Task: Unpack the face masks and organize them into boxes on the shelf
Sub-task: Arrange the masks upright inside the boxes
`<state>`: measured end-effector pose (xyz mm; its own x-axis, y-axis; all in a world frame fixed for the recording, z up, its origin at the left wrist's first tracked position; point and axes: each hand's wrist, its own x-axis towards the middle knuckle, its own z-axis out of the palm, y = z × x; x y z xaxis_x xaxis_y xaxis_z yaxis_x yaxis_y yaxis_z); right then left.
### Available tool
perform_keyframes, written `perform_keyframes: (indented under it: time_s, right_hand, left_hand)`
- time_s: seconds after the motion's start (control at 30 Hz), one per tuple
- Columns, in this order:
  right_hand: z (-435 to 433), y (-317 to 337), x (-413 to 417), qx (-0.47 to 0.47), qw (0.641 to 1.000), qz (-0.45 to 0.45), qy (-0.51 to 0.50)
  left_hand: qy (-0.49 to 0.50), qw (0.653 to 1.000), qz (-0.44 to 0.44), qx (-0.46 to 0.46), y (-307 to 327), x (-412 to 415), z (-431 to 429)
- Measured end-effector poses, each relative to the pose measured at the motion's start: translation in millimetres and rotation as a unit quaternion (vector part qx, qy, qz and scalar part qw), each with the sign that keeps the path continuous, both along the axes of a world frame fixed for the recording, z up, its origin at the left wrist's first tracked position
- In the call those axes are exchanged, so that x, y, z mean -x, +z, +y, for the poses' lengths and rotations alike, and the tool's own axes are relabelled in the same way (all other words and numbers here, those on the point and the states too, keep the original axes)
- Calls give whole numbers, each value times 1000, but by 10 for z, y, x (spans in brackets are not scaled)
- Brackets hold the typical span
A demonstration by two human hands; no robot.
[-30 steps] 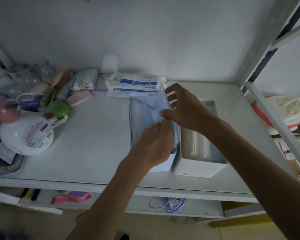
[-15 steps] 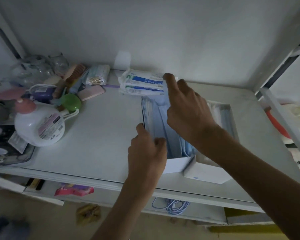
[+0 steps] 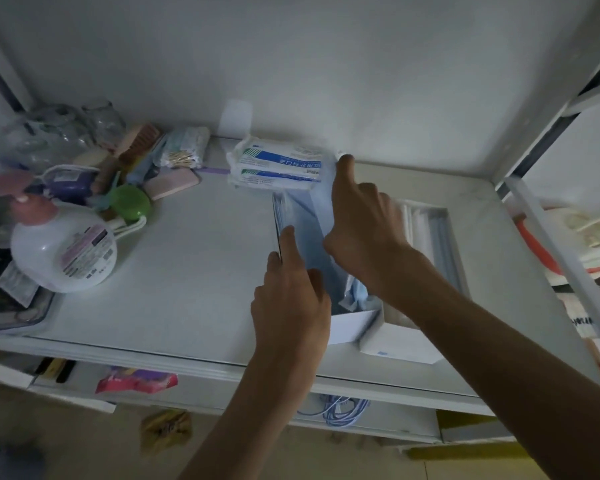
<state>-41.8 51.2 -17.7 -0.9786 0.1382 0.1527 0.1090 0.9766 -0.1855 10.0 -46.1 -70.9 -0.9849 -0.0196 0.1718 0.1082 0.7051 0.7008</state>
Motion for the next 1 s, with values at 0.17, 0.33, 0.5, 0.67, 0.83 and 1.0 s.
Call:
perform_keyframes:
  time_s: [0.17,0.33,0.5,0.67,0.83,1.0]
  right_hand:
    - [-1,-121,50,38,993,-105,24]
    - [68,-28,21,76,994,-83,-5]
    - [-30,88,-142,-26,999,-19,-8]
    - [1,5,-61,85,993,-82,-2]
    - [150,-12,-33,158,979,-124,-37]
    - [282,83,3,222,961,-160,-42]
  left_hand:
    - [6,1000,-14,-8,0,-30,-11]
    - [23,999,18,-33,-52,-27,-37]
    - [52,993,96,-37,-102,-5,-31]
    - [83,977,185,-67,-22,-15,-64]
    - [-50,982,121,-137,39,11,-30]
    - [-120,982,76,-125,16,61,19]
